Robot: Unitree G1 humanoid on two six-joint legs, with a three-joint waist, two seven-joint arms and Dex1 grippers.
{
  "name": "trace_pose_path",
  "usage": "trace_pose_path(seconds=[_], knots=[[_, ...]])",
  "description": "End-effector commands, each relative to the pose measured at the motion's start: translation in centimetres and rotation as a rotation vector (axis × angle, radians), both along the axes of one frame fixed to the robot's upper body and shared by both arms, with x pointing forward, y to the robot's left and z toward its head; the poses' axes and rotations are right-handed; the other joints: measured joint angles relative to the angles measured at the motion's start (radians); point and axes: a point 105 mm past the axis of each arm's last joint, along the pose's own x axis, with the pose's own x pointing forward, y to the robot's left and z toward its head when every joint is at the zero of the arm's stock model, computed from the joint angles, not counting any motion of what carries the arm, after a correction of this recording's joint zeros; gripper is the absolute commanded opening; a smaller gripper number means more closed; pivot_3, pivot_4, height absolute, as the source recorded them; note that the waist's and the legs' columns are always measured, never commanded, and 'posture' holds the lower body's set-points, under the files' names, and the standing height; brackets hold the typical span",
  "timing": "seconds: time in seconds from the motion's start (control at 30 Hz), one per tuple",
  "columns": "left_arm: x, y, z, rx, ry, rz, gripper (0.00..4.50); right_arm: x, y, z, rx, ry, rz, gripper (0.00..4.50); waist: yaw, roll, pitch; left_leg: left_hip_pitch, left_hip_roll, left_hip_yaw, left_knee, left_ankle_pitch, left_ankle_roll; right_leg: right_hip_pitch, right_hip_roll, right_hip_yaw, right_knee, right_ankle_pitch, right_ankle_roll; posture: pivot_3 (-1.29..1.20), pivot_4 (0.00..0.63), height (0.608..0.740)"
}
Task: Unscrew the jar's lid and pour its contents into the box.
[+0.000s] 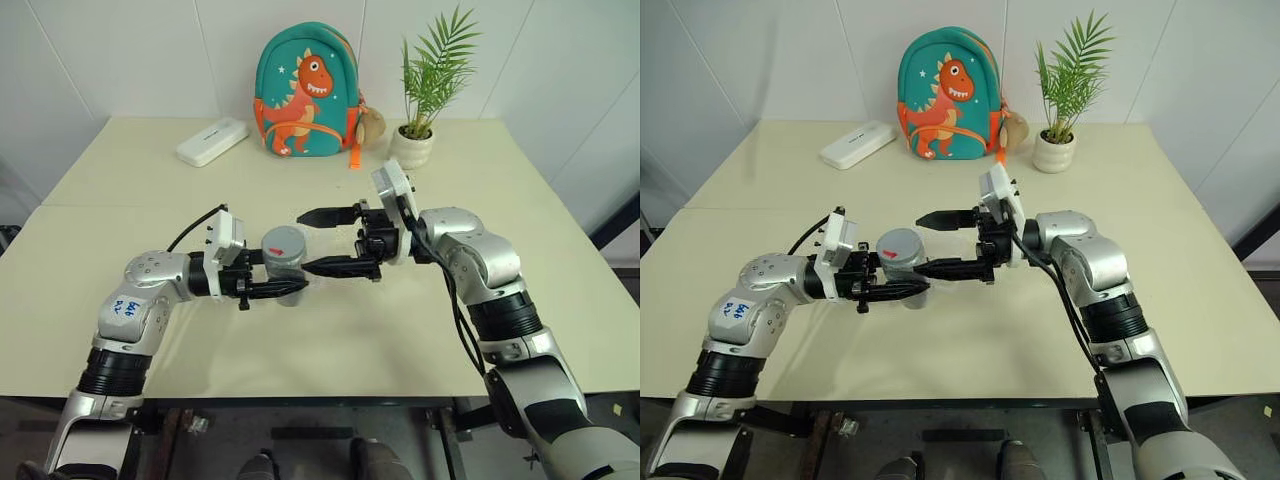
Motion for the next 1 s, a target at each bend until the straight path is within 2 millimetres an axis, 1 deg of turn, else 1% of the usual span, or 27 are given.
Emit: trace_pose_path(seconds=[0.03,0.2,0.4,0.53,0.63,0.73,0.9,1.0], knots=[[0.0,0.6,0.7,0.008,-0.051,0.013,2.03,-0.3,-0.1,1.2,0.032,-0.076,-0.016,4.48,0.000,0.000,0.000,0.000,0.000,0.000,0.000,0.000,0.000,0.000,0.000,0.000,0.000,0.000,0.000,0.00,0.150,0.740],[0.5,0.4,0.2,0.037,-0.054,0.031,2.03,-0.9,2.0,0.8,0.033,-0.095,-0.025,4.48,-0.002,0.000,0.000,0.000,0.000,0.000,0.000,0.000,0.000,-0.001,0.000,0.000,0.001,0.000,0.000,0.00,0.150,0.740],[0.7,-0.1,0.0,0.032,-0.052,0.022,2.03,0.2,3.8,0.7,0.055,-0.091,-0.129,4.48,0.001,0.000,0.000,0.000,0.000,0.000,0.000,0.000,0.000,-0.002,0.000,0.000,0.002,0.000,0.000,0.00,0.150,0.740],[0.8,-0.2,0.1,0.025,-0.049,0.020,2.03,0.5,4.2,0.6,0.054,-0.086,-0.152,4.48,0.002,0.000,0.000,-0.001,0.000,0.000,0.000,0.000,0.000,-0.002,0.000,0.000,0.002,0.000,0.000,0.00,0.150,0.740],[0.9,-0.4,0.1,0.019,-0.049,0.021,2.03,0.4,4.6,0.7,0.064,-0.068,-0.156,4.48,0.000,0.000,0.000,-0.002,0.000,0.000,0.000,0.000,0.000,-0.004,0.000,0.000,0.003,0.000,0.000,0.00,0.150,0.740],[0.9,-0.5,0.2,0.008,-0.050,0.023,2.03,0.3,4.8,0.4,0.060,-0.056,-0.161,4.48,0.000,0.000,0.000,-0.003,0.000,0.000,0.000,0.000,0.000,-0.005,0.000,0.000,0.004,0.000,0.000,0.00,0.150,0.740],[0.9,-0.5,0.3,0.001,-0.052,0.026,2.03,0.5,4.9,0.4,0.065,-0.046,-0.172,4.48,0.000,0.000,0.000,-0.005,0.000,0.000,0.000,0.001,0.000,-0.007,0.000,0.000,0.005,0.000,0.000,0.00,0.150,0.740],[0.9,-0.6,0.5,0.001,-0.056,0.027,2.03,1.0,4.6,0.4,0.056,-0.049,-0.192,4.48,0.000,0.000,0.000,-0.005,0.000,0.000,0.000,0.001,0.000,-0.007,0.000,0.000,0.005,0.000,-0.001,0.00,0.150,0.740]])
